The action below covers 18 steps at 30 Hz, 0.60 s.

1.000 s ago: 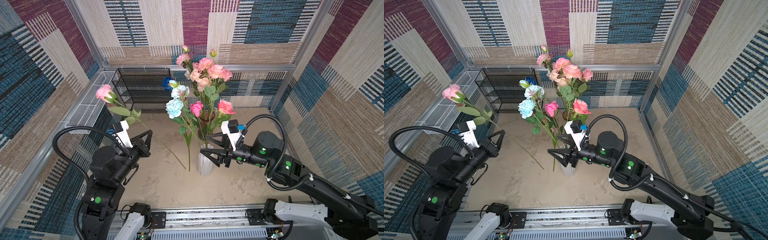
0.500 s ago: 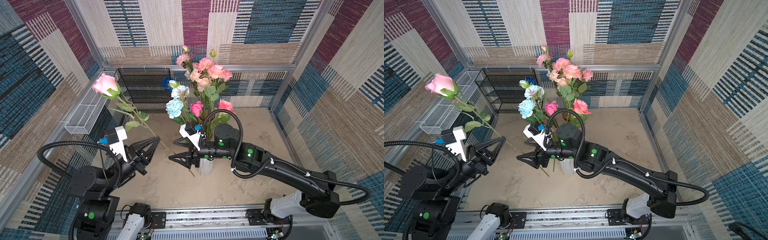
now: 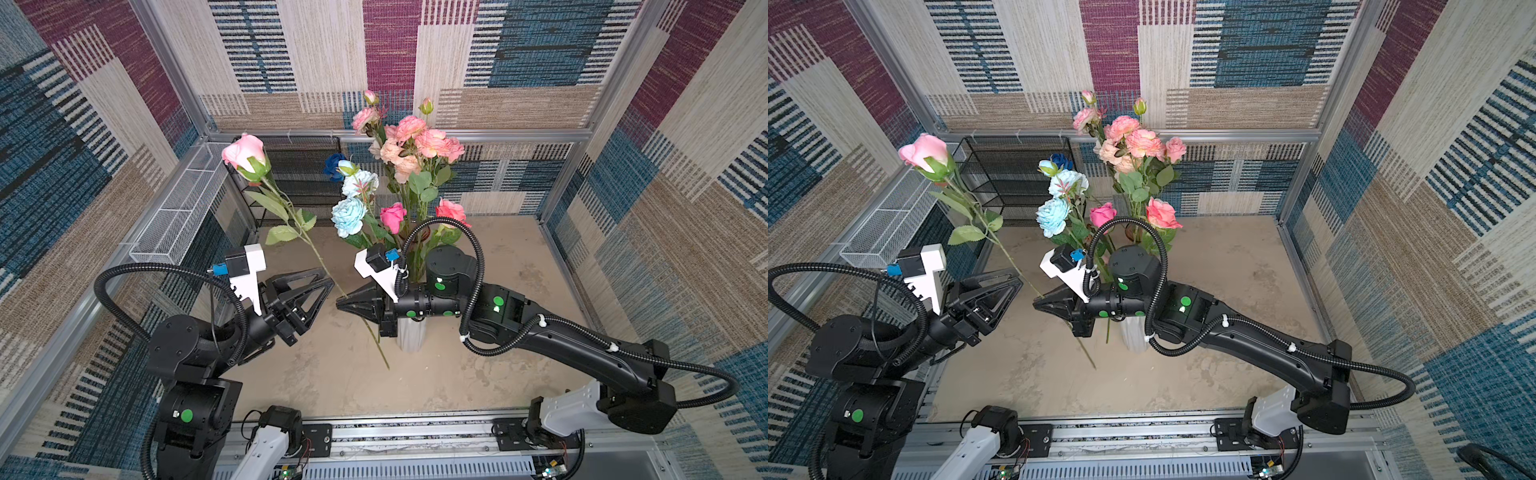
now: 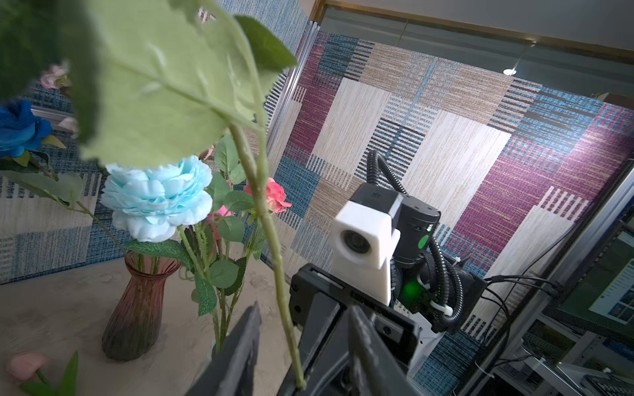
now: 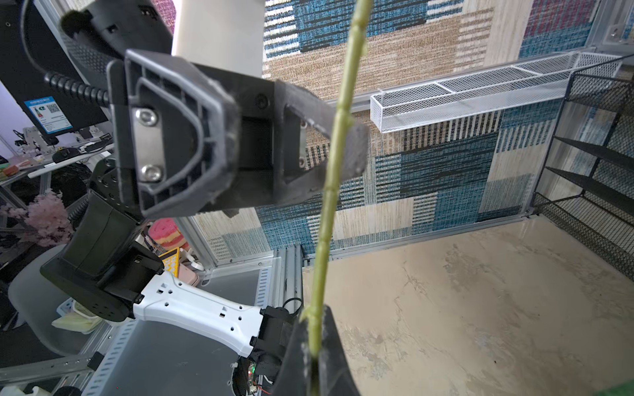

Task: Arrange flowers in a vase
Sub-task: Place the flower in the vase.

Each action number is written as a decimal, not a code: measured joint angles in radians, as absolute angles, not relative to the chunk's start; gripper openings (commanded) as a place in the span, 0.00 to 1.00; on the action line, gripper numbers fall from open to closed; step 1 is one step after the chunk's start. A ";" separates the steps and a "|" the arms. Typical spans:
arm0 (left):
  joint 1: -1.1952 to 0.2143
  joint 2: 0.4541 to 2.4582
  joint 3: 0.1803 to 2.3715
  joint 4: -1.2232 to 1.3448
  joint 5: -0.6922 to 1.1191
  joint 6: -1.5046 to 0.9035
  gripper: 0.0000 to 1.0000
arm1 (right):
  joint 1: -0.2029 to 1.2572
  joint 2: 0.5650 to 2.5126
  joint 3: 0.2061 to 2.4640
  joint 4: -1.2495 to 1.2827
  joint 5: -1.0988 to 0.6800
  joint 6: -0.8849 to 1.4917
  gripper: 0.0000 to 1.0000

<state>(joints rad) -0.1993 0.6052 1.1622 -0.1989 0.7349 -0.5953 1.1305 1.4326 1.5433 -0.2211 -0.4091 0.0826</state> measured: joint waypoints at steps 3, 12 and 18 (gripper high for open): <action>-0.199 0.566 1.133 -0.197 0.669 -0.596 0.90 | 1.133 1.275 1.343 -0.184 -0.369 0.101 0.00; -0.200 0.534 1.061 -0.146 0.555 -0.596 0.91 | 1.132 0.955 1.150 -0.037 -0.132 0.078 0.00; -0.200 0.524 0.971 -0.148 0.491 -0.591 0.91 | 1.131 0.947 1.102 0.078 0.070 -0.028 0.00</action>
